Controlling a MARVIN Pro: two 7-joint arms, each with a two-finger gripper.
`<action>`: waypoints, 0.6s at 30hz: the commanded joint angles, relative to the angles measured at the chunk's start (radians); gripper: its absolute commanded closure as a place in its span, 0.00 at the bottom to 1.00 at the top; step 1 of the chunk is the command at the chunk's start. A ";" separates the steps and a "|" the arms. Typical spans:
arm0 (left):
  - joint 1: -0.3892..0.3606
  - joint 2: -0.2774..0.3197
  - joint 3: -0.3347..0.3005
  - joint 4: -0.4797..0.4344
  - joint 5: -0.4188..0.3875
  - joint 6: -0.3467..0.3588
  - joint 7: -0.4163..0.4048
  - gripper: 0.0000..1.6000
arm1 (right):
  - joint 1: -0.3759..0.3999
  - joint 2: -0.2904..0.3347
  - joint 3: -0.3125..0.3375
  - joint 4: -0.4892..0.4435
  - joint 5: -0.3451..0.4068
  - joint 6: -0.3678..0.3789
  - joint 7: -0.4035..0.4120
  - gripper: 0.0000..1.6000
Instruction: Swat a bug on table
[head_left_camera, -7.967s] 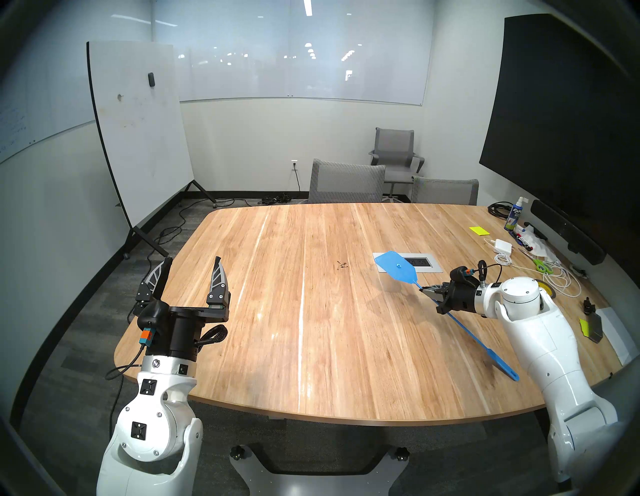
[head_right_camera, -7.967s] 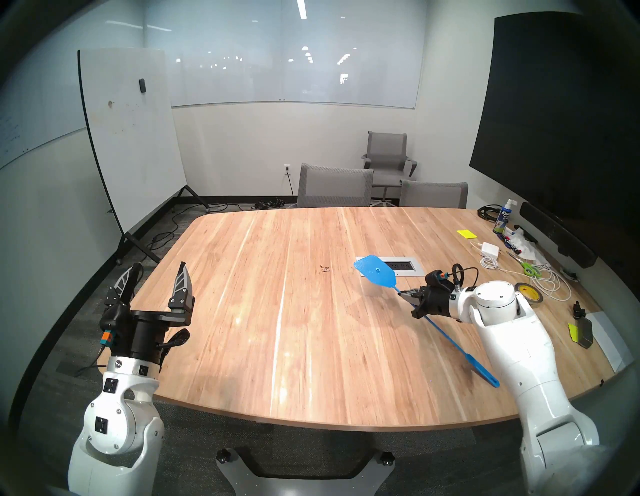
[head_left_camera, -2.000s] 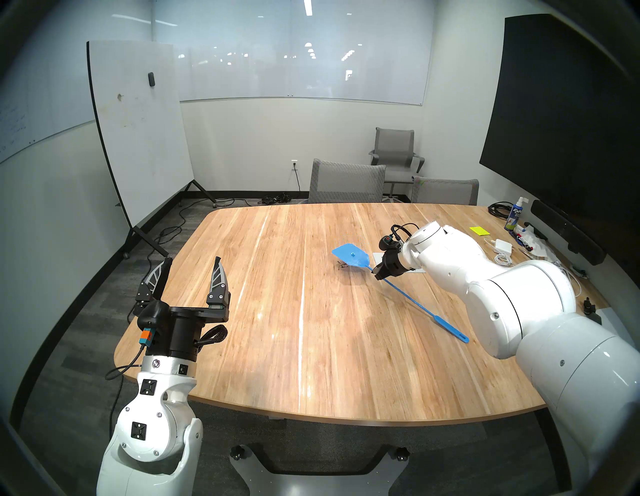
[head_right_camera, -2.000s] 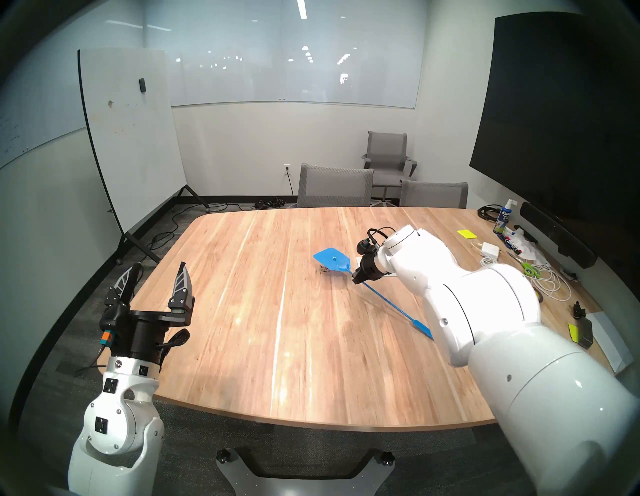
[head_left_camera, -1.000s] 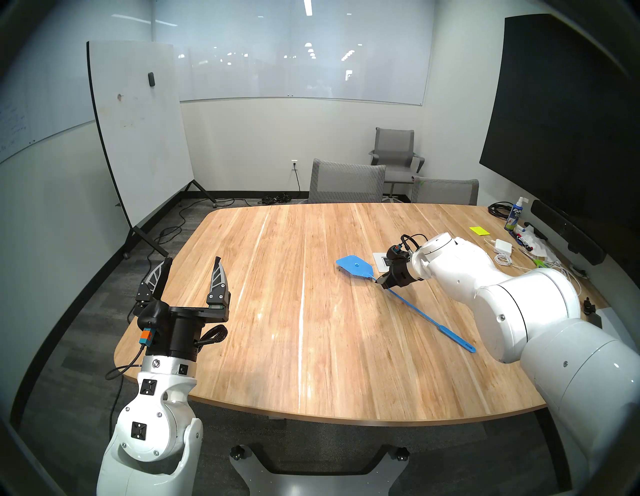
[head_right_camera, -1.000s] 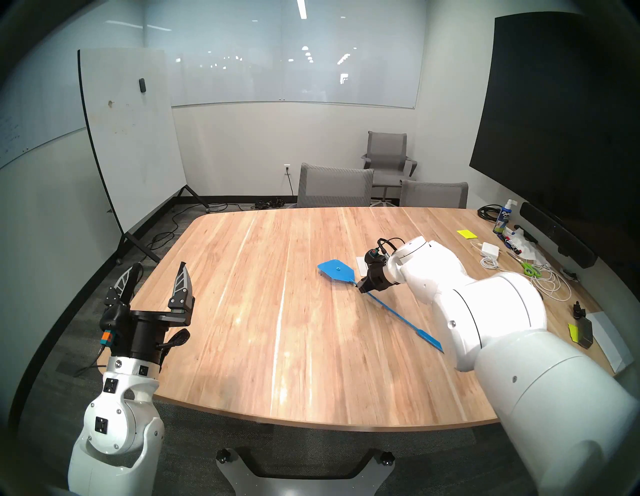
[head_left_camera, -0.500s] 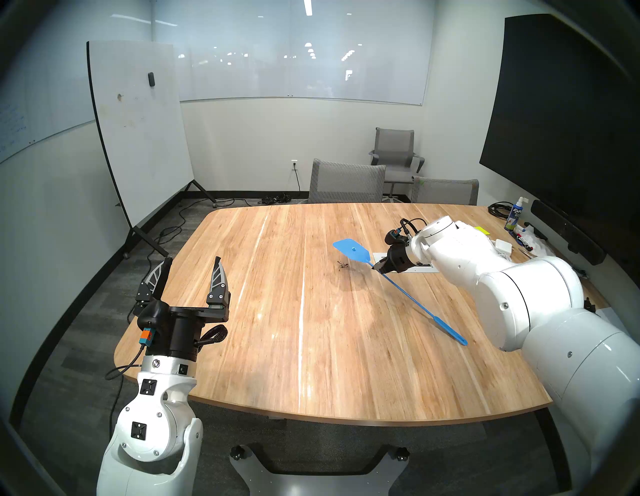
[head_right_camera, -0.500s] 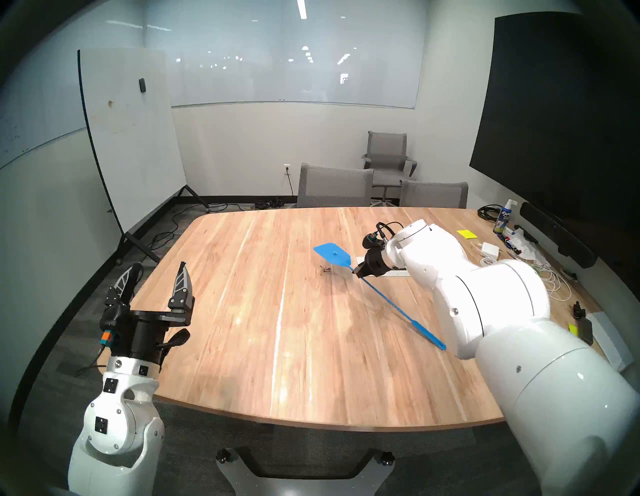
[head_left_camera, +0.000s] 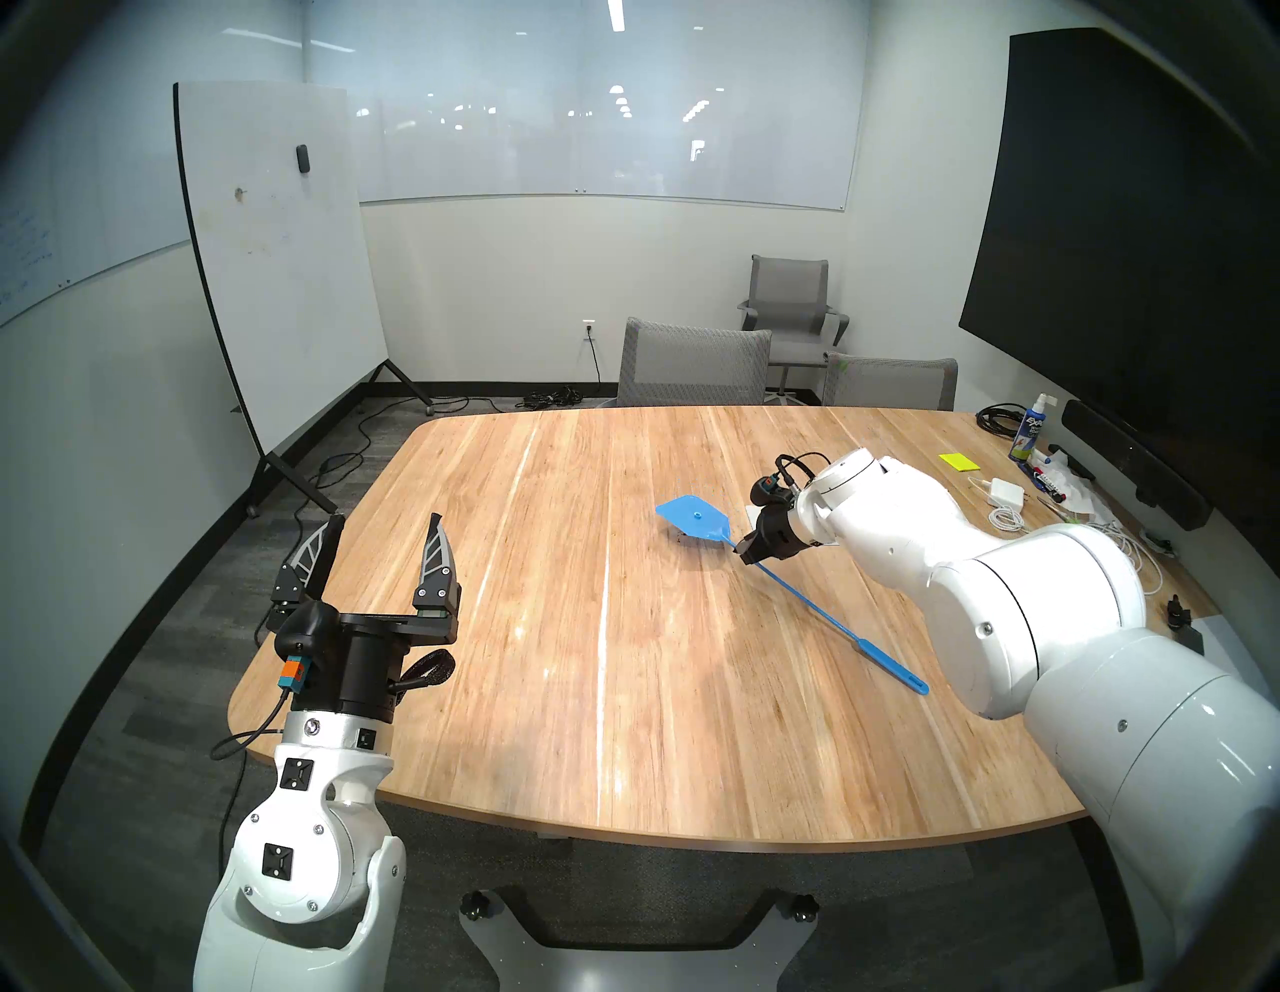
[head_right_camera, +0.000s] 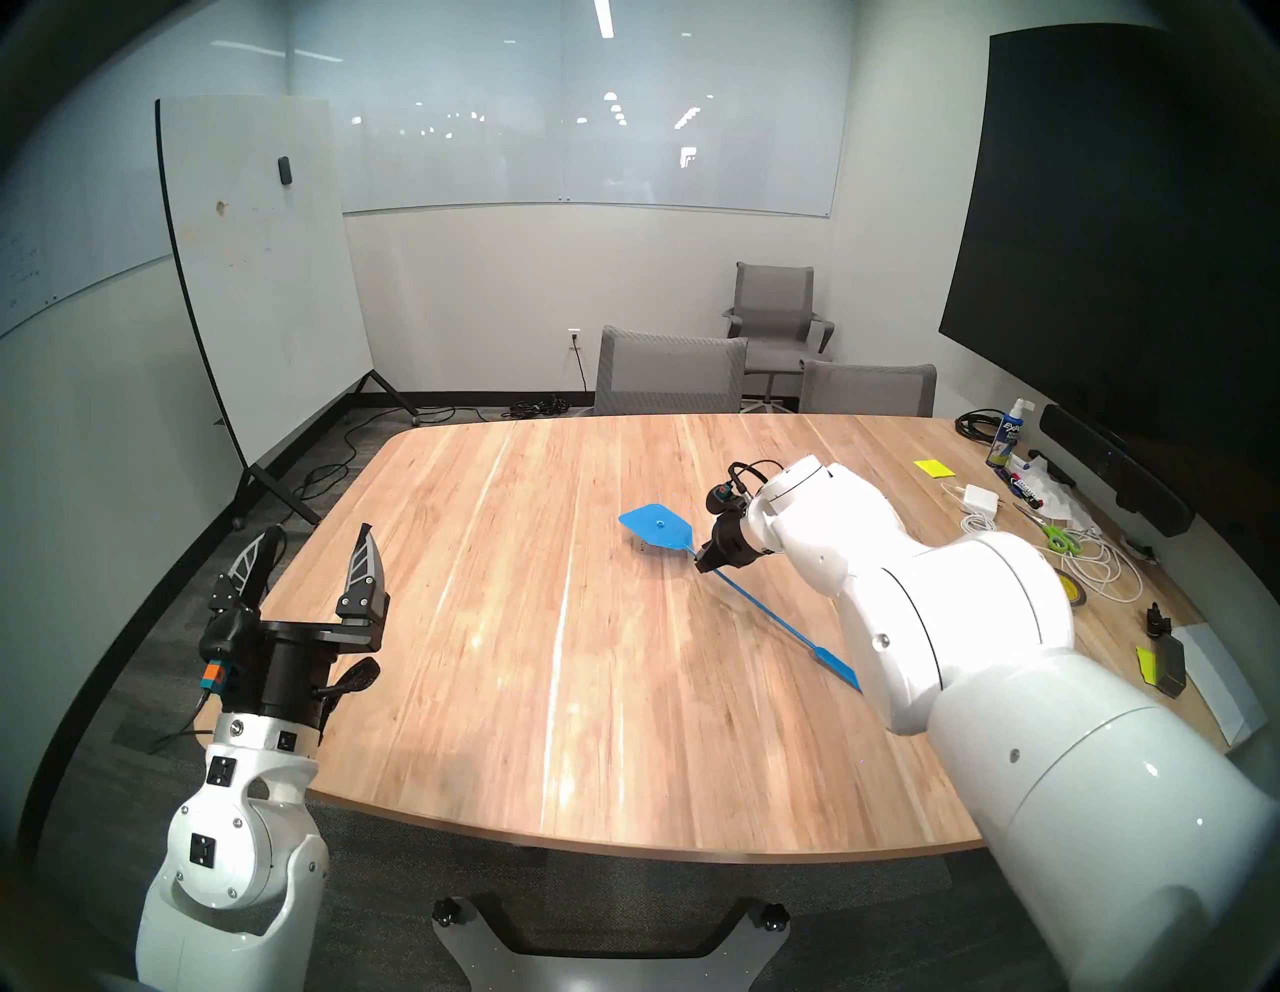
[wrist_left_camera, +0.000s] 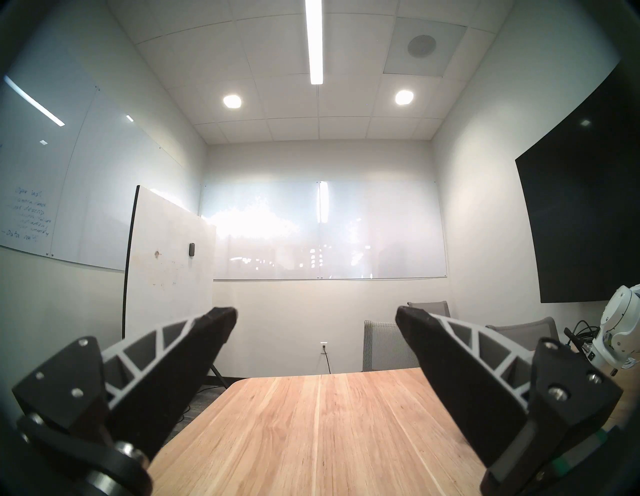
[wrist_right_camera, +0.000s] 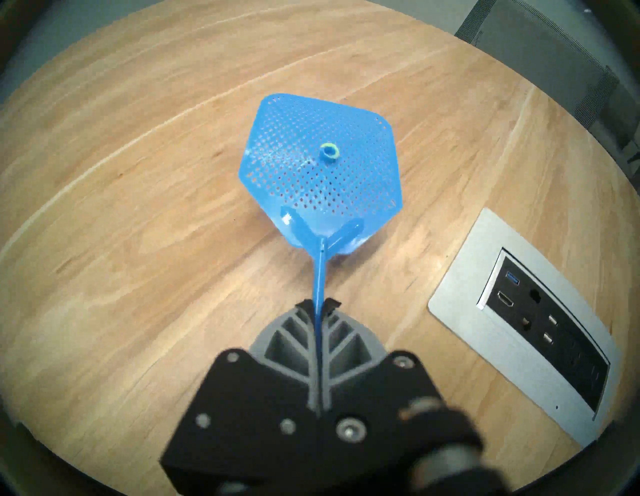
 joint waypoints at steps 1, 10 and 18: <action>-0.002 0.001 0.001 -0.020 0.001 -0.005 -0.001 0.00 | -0.027 -0.007 -0.012 0.001 -0.015 -0.014 -0.032 1.00; -0.002 0.001 0.001 -0.020 0.001 -0.005 -0.001 0.00 | -0.043 -0.002 -0.012 0.001 -0.024 -0.033 -0.041 1.00; -0.002 0.001 0.001 -0.021 0.001 -0.005 -0.001 0.00 | 0.020 0.029 0.016 -0.012 -0.005 -0.038 0.010 1.00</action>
